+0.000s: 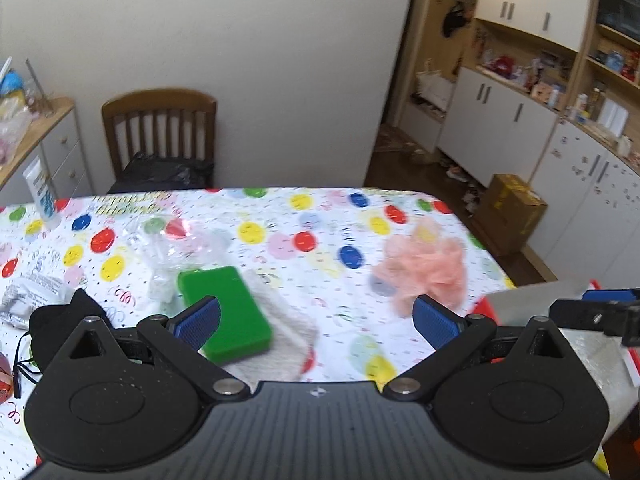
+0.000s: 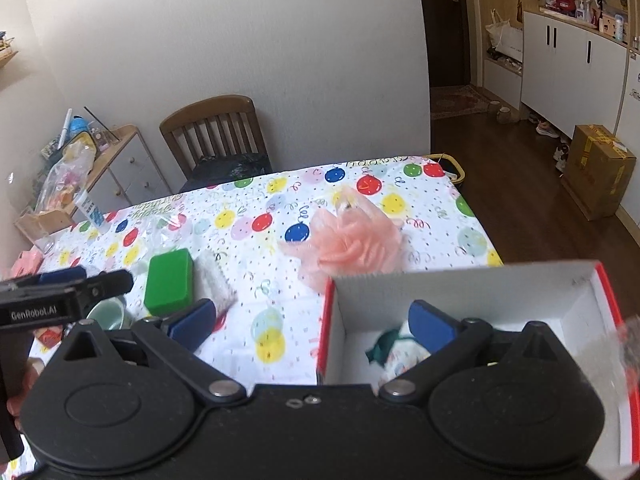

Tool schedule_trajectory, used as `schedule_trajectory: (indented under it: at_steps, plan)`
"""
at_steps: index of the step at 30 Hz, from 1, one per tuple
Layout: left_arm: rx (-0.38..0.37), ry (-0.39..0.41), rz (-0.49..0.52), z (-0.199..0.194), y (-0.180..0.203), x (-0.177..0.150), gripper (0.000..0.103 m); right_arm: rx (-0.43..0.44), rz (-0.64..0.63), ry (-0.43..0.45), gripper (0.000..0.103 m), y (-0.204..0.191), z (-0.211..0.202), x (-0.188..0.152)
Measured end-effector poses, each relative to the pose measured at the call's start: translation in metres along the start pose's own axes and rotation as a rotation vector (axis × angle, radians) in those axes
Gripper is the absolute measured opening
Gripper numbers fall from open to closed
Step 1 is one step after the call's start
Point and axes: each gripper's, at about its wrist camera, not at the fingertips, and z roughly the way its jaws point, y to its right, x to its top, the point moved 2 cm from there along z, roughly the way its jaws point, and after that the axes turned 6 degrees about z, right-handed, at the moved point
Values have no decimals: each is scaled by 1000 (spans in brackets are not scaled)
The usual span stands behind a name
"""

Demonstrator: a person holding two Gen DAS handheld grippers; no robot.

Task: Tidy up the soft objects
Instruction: 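Withdraw both tools from the box toward the green sponge and pink bath puff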

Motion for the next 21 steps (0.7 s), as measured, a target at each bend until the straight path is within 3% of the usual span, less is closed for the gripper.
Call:
schedule_trajectory:
  at_steps: [11, 21]
  plan:
    - [70, -144, -144, 73, -53, 16, 103, -53, 32, -89, 103, -1, 72, 42]
    - [157, -318, -236, 133, -69, 17, 103, -123, 67, -150, 103, 11, 135, 67]
